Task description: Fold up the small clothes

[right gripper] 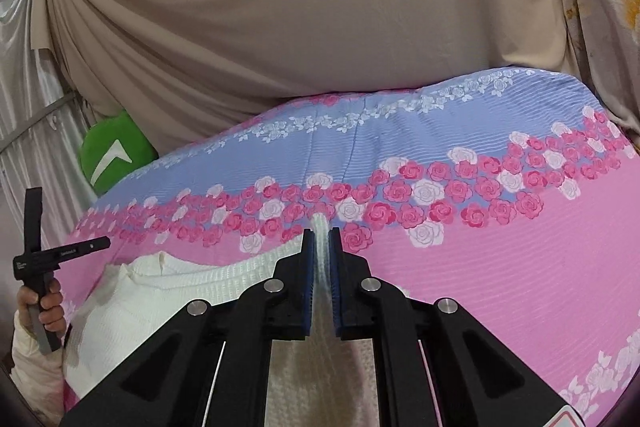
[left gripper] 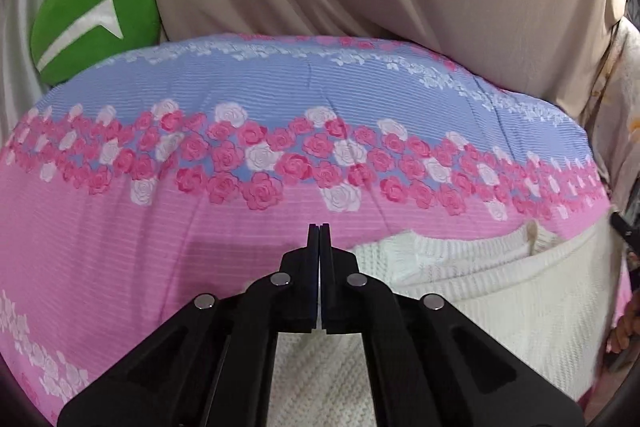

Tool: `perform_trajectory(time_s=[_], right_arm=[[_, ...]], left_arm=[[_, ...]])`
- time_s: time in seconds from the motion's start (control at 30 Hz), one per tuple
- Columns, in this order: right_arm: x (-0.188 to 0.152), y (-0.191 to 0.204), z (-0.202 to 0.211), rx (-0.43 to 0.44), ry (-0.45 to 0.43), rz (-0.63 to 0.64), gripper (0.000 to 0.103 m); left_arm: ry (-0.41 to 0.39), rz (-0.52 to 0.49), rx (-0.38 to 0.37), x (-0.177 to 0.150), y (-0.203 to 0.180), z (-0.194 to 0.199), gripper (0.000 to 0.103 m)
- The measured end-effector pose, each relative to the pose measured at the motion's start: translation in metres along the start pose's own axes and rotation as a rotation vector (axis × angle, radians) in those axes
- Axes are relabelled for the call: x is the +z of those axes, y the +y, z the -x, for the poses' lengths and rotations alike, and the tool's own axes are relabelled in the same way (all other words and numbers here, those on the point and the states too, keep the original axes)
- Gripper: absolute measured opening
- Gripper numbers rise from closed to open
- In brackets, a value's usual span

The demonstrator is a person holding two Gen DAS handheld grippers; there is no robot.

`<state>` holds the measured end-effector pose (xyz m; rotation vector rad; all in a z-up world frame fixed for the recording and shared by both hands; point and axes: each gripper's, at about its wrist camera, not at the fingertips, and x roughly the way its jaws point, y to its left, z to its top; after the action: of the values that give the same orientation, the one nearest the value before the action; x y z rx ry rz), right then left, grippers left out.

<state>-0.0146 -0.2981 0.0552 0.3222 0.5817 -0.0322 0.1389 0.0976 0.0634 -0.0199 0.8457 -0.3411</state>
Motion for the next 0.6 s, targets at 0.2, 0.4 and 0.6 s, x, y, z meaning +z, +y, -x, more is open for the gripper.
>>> perform_trajectory(time_s=[0.2, 0.4, 0.6], right_arm=[[-0.023, -0.001, -0.021, 0.032, 0.122, -0.011, 0.014], [-0.037, -0.006, -0.023, 0.014, 0.147, -0.037, 0.052], [-0.029, 0.0, -0.011, 0.014, 0.09, -0.014, 0.008]], left_arm=[[0.112, -0.04, -0.059, -0.024, -0.007, -0.007, 0.068], [0.15, -0.067, -0.064, -0.036, -0.015, -0.024, 0.039], [0.083, -0.052, -0.071, -0.028, -0.014, -0.013, 0.006]])
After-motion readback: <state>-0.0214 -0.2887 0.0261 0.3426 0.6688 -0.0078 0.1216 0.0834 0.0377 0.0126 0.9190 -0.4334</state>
